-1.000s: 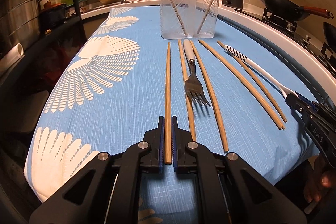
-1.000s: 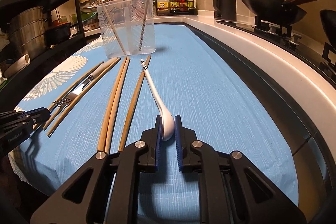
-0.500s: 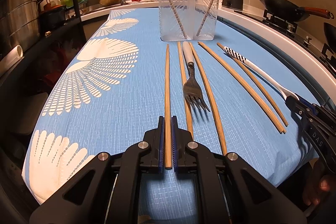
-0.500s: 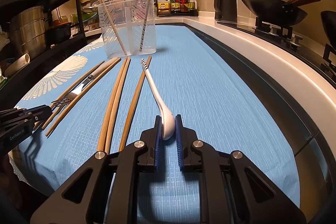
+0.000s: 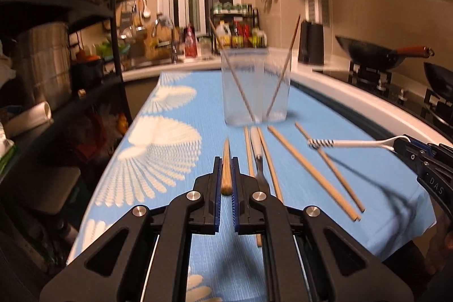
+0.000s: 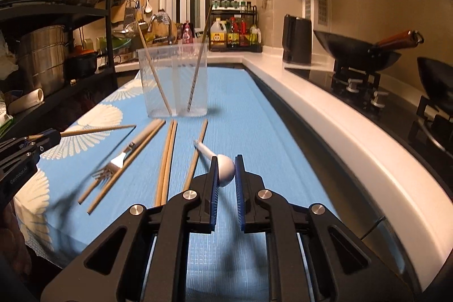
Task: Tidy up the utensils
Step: 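Lift the spoon and chopstick and carry both toward the container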
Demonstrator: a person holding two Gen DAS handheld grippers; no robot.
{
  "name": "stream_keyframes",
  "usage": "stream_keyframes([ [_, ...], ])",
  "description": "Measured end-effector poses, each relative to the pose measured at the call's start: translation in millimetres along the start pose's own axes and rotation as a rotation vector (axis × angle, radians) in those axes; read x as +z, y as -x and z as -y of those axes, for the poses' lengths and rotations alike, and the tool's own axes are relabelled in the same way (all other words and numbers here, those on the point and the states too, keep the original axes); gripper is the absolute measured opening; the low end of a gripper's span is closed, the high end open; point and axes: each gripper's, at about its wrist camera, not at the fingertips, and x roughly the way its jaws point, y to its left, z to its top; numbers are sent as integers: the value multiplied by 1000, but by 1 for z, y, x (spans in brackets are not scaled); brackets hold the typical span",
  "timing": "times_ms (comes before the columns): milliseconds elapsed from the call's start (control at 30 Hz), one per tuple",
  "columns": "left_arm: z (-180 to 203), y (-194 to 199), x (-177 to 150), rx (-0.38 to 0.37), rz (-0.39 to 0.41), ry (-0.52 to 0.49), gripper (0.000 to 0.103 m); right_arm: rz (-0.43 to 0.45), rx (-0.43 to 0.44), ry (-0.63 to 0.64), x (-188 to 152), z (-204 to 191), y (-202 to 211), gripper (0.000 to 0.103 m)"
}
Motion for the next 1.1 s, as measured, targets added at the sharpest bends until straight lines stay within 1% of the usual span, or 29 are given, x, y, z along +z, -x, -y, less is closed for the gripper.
stream_keyframes([
  [67, -2, 7, 7, 6, 44, 3, 6, 22, -5, 5, 8, 0, 7, 11],
  [233, -4, 20, 20, 17, 125, -3, 6, 75, -15, 18, 29, 1, 23, 11],
  [333, -2, 26, 25, 14, 147, -9, 6, 103, -20, 26, 40, 1, 30, 11],
  [467, -4, 27, 40, 2, 154, -1, 6, 111, -23, 33, 52, 3, 31, 11],
  [600, -12, 25, 62, -26, 134, 17, 6, 108, -16, 31, 67, 4, 29, 11],
  [933, -33, 4, 108, -109, -20, 65, 6, 83, -18, 75, 104, -5, 24, 11],
  [1100, -38, 2, 123, -123, -49, 81, 6, 75, -1, 98, 123, -13, 25, 11],
])
